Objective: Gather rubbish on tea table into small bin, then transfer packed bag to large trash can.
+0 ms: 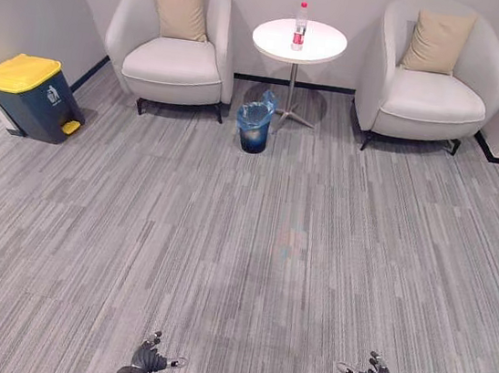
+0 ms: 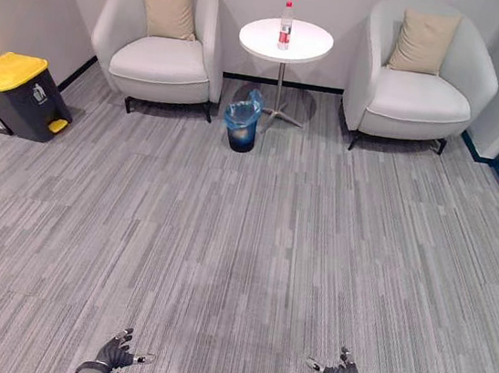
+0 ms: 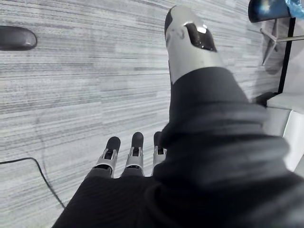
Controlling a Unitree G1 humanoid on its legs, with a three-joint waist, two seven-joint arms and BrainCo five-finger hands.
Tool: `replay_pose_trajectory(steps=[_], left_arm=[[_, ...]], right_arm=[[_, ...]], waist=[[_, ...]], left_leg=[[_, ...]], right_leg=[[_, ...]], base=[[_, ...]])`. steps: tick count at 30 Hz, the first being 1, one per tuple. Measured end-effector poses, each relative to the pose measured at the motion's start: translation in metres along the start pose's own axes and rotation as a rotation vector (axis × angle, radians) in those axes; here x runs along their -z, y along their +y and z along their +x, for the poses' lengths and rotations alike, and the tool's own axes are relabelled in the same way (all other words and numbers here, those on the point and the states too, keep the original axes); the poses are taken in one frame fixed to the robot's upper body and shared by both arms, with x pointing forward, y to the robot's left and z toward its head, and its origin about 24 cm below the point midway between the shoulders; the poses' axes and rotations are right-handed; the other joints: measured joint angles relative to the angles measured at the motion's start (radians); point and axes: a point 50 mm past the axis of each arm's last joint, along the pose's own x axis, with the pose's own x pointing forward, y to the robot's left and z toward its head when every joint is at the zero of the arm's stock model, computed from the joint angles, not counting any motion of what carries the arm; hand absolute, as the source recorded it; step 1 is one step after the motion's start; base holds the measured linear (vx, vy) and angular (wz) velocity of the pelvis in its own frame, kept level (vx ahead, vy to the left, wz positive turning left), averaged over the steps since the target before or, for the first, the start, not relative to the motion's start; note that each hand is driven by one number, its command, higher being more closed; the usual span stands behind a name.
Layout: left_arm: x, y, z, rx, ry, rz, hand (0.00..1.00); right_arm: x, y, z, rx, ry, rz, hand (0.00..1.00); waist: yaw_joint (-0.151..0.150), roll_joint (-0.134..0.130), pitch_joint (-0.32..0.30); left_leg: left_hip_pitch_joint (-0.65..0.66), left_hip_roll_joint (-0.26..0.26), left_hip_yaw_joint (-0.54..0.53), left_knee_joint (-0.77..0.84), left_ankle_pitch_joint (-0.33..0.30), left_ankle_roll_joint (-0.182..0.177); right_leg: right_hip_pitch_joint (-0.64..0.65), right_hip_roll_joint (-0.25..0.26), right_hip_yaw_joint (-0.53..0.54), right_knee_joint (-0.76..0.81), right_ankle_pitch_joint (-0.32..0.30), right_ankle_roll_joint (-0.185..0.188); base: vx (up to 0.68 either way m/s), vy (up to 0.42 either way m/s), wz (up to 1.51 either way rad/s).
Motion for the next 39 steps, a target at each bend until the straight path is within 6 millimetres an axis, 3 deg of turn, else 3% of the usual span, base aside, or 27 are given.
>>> replay_pose_trajectory(steps=[2,5,6,8,11,13,15,16,18,19,20,22,25,26,27,29,30,33,35,36,37,38,39], left_arm=[[-0.002,-0.001,0.000,0.004,-0.009,0.000,0.00],[-0.007,-0.001,0.001,0.004,-0.025,0.002,0.00],[-0.010,-0.002,0.002,0.010,-0.034,0.010,0.00],[-0.015,-0.005,0.003,0.020,-0.054,0.024,0.00],[-0.026,-0.004,0.006,0.022,-0.088,0.036,0.00],[-0.027,0.003,0.006,0.007,-0.091,0.045,0.00],[-0.027,0.005,0.006,-0.001,-0.090,0.046,0.00],[-0.030,0.006,0.007,-0.004,-0.098,0.044,0.00],[-0.034,0.007,0.008,-0.009,-0.108,0.039,0.00],[-0.035,0.009,0.008,-0.014,-0.112,0.042,0.00],[-0.034,0.007,0.009,-0.009,-0.105,0.037,0.00],[-0.034,0.006,0.009,-0.007,-0.102,0.035,0.00],[-0.048,0.001,0.013,-0.002,-0.137,0.014,0.00],[-0.050,-0.003,0.013,0.002,-0.145,-0.010,0.00],[-0.048,-0.007,0.012,0.010,-0.140,-0.019,0.00],[-0.044,-0.010,0.011,0.014,-0.131,-0.029,0.00],[-0.041,-0.012,0.010,0.016,-0.121,-0.037,0.00],[-0.044,-0.012,0.011,0.005,-0.124,-0.069,0.00],[-0.045,-0.012,0.011,-0.004,-0.128,-0.069,0.00],[-0.047,-0.013,0.011,-0.001,-0.136,-0.070,0.00],[-0.048,-0.014,0.011,-0.001,-0.138,-0.071,0.00],[-0.048,-0.015,0.011,0.001,-0.141,-0.074,0.00],[-0.045,-0.015,0.010,-0.001,-0.132,-0.074,0.00]], right_arm=[[-0.004,0.001,0.001,0.001,-0.008,0.019,0.00],[-0.013,0.004,0.005,-0.004,-0.032,0.026,0.00],[-0.016,0.005,0.006,-0.005,-0.037,0.032,0.00],[-0.017,0.005,0.006,-0.003,-0.040,0.035,0.00],[-0.018,0.009,0.006,-0.010,-0.044,0.040,0.00],[-0.023,0.010,0.008,-0.014,-0.054,0.040,0.00],[-0.031,0.010,0.011,-0.013,-0.075,0.037,0.00],[-0.039,0.009,0.013,-0.013,-0.094,0.033,0.00],[-0.047,0.009,0.015,-0.016,-0.116,0.027,0.00],[-0.046,0.009,0.015,-0.015,-0.114,0.026,0.00],[-0.046,0.003,0.015,-0.001,-0.113,0.017,0.00],[-0.048,0.002,0.016,0.012,-0.119,0.018,0.00],[-0.043,0.000,0.015,0.021,-0.106,0.025,0.00],[-0.037,-0.001,0.013,0.024,-0.091,0.027,0.00],[-0.032,-0.003,0.012,0.027,-0.079,0.035,0.00],[-0.028,-0.004,0.010,0.031,-0.069,0.050,0.00],[-0.031,-0.003,0.011,0.030,-0.078,0.060,0.00],[-0.035,-0.002,0.012,0.029,-0.090,0.077,0.00],[-0.034,0.004,0.011,0.020,-0.086,0.094,0.00],[-0.032,0.004,0.011,0.026,-0.081,0.107,0.00],[-0.032,0.003,0.011,0.029,-0.080,0.109,0.00],[-0.030,0.000,0.011,0.040,-0.075,0.111,0.00],[-0.028,-0.002,0.010,0.044,-0.070,0.104,0.00]], waist=[[0.001,0.006,-0.003],[0.001,0.011,0.001],[0.000,0.008,0.003],[-0.002,0.008,0.012],[-0.007,0.009,0.040],[-0.025,0.007,0.056],[-0.034,0.009,0.062],[-0.046,0.024,0.075],[-0.055,0.034,0.090],[-0.053,0.022,0.089],[-0.051,0.028,0.088],[-0.056,0.034,0.085],[-0.060,0.042,0.087],[-0.058,0.042,0.089],[-0.053,0.040,0.091],[-0.049,0.033,0.094],[-0.042,0.037,0.093],[-0.021,0.045,0.095],[-0.011,0.032,0.104],[-0.010,0.024,0.110],[-0.010,0.026,0.110],[-0.001,0.040,0.108],[0.011,0.060,0.107]], left_leg=[[-0.020,0.006,0.024,0.028,-0.024,0.004],[-0.051,0.009,0.056,0.077,-0.058,0.015],[-0.051,-0.001,0.070,0.093,-0.069,0.019],[-0.043,-0.014,0.075,0.108,-0.078,0.020],[0.002,-0.026,0.079,0.115,-0.112,0.044],[0.030,-0.032,0.075,0.103,-0.133,0.048],[0.042,-0.021,0.078,0.103,-0.140,0.039],[0.051,0.004,0.077,0.102,-0.146,0.029],[0.069,0.040,0.079,0.098,-0.151,0.004],[0.080,0.041,0.077,0.094,-0.159,-0.018],[0.108,0.069,0.071,0.080,-0.172,-0.048],[0.099,0.095,0.055,0.106,-0.159,-0.069],[0.016,0.155,-0.002,0.338,-0.128,-0.120],[-0.043,0.184,-0.031,0.508,-0.085,-0.152],[-0.091,0.213,-0.038,0.694,-0.077,-0.146],[-0.145,0.251,0.004,0.845,-0.086,-0.137],[-0.197,0.259,0.038,0.883,-0.104,-0.111],[-0.292,0.241,0.066,0.821,-0.126,-0.077],[-0.324,0.178,0.065,0.626,-0.125,-0.076],[-0.332,0.114,0.045,0.411,-0.100,-0.084],[-0.333,0.105,0.038,0.364,-0.085,-0.082],[-0.335,0.082,0.001,0.190,-0.025,-0.083],[-0.328,0.082,-0.039,0.122,0.060,-0.088]], right_leg=[[-0.025,0.004,0.017,0.022,-0.004,0.004],[-0.098,0.000,0.041,0.145,-0.061,0.023],[-0.155,-0.014,0.041,0.267,-0.111,0.053],[-0.198,-0.037,0.014,0.383,-0.143,0.086],[-0.294,-0.082,-0.055,0.645,-0.155,0.106],[-0.349,-0.143,-0.143,0.742,-0.202,0.090],[-0.386,-0.166,-0.178,0.720,-0.215,0.091],[-0.410,-0.161,-0.193,0.661,-0.214,0.089],[-0.434,-0.146,-0.200,0.504,-0.161,0.074],[-0.427,-0.144,-0.198,0.403,-0.072,0.059],[-0.417,-0.124,-0.207,0.414,0.007,-0.016],[-0.419,-0.108,-0.224,0.434,-0.037,-0.038],[-0.328,-0.073,-0.275,0.373,-0.070,-0.075],[-0.246,-0.056,-0.293,0.311,-0.074,-0.082],[-0.157,-0.041,-0.306,0.255,-0.076,-0.086],[-0.074,-0.023,-0.306,0.197,-0.075,-0.087],[-0.028,-0.019,-0.292,0.161,-0.075,-0.088],[0.008,-0.025,-0.263,0.126,-0.074,-0.089],[0.050,-0.057,-0.250,0.101,-0.077,-0.084],[0.077,-0.085,-0.247,0.084,-0.093,-0.056],[0.081,-0.087,-0.247,0.081,-0.097,-0.049],[0.090,-0.089,-0.240,0.082,-0.119,-0.025],[0.104,-0.074,-0.218,0.082,-0.151,-0.011]], base=[[0.03,0.025,-0.38],[0.04,0.038,-0.36],[0.04,0.042,-0.21],[0.03,0.038,-0.10],[0.07,0.055,-0.01],[0.09,0.011,0.03],[0.15,-0.036,-0.06],[0.27,-0.132,-0.03],[0.21,-0.132,-0.02],[0.35,-0.243,-0.03],[0.47,-0.356,-0.01],[0.35,-0.288,0.03],[0.37,-0.296,0.31],[0.35,-0.210,0.43],[0.34,-0.186,0.32],[0.26,-0.115,-0.01],[0.26,-0.082,-0.18],[0.25,0.018,-0.30],[0.29,0.148,-0.22],[0.20,0.118,-0.07],[0.25,0.186,-0.07],[0.22,0.215,-0.19],[0.29,0.278,-0.28]])
